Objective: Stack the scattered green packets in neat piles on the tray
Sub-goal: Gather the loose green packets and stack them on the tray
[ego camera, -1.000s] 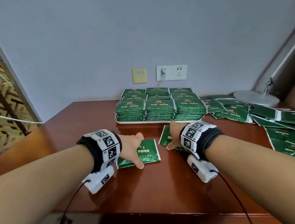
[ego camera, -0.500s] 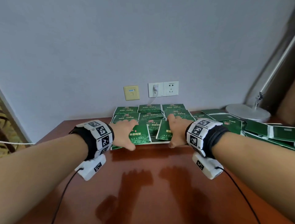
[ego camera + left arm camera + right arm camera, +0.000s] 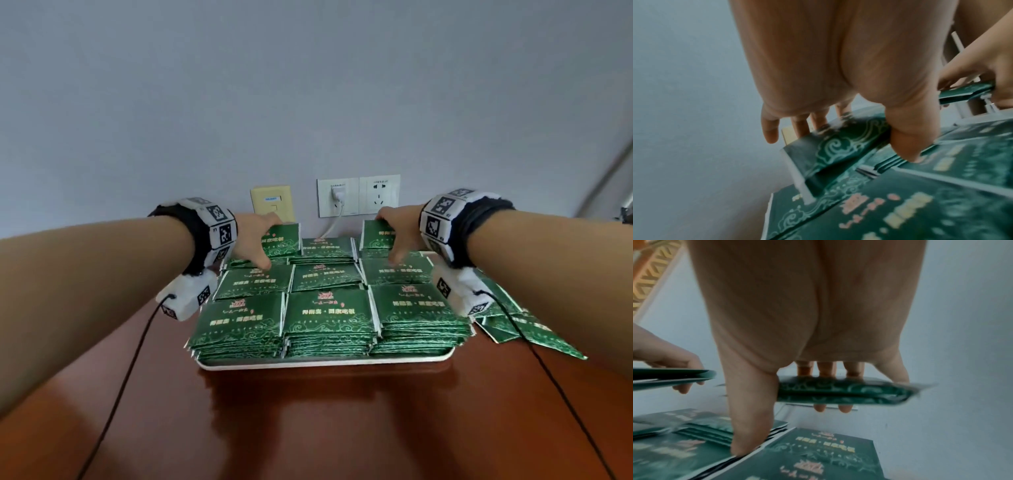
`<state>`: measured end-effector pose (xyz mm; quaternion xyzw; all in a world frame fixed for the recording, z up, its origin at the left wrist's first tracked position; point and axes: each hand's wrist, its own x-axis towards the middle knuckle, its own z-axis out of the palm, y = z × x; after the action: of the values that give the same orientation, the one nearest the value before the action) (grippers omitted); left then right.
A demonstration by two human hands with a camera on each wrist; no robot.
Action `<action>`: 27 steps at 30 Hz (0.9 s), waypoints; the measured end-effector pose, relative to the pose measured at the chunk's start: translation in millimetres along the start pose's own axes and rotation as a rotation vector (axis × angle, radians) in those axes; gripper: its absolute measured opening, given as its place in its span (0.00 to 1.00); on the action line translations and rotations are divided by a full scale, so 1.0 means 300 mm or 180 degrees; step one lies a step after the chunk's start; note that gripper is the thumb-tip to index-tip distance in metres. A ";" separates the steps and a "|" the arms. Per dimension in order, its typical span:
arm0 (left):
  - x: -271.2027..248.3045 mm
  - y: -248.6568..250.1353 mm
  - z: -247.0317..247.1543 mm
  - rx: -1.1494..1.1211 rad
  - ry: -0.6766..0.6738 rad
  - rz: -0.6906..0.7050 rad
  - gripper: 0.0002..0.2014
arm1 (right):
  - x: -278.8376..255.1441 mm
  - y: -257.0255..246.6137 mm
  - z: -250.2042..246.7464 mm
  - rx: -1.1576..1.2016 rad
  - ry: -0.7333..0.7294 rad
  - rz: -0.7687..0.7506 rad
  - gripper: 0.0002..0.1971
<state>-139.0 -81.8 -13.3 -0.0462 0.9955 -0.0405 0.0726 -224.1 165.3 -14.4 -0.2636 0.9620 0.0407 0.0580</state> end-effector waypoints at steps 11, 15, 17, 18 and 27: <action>0.243 -0.116 0.061 0.0063 -0.0276 -0.0155 0.39 | 0.239 0.043 0.035 -0.0419 -0.0344 -0.0019 0.45; 0.254 -0.115 0.077 -0.0056 -0.0289 -0.0078 0.37 | 0.260 0.049 0.063 -0.0133 -0.0502 -0.0124 0.44; 0.254 -0.112 0.083 -0.0044 -0.0274 -0.0041 0.37 | 0.261 0.051 0.070 -0.0018 -0.0525 -0.0187 0.42; 0.255 -0.110 0.085 -0.0056 -0.0280 -0.0031 0.37 | 0.259 0.052 0.071 0.0008 -0.0532 -0.0205 0.41; 0.235 -0.098 0.089 -0.0246 -0.0299 0.0007 0.36 | 0.253 0.036 0.073 -0.0147 -0.0394 -0.0357 0.39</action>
<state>-201.9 -119.9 -47.0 -0.0497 0.9918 0.0002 0.1174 -292.4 139.0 -45.8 -0.3154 0.9391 0.0757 0.1134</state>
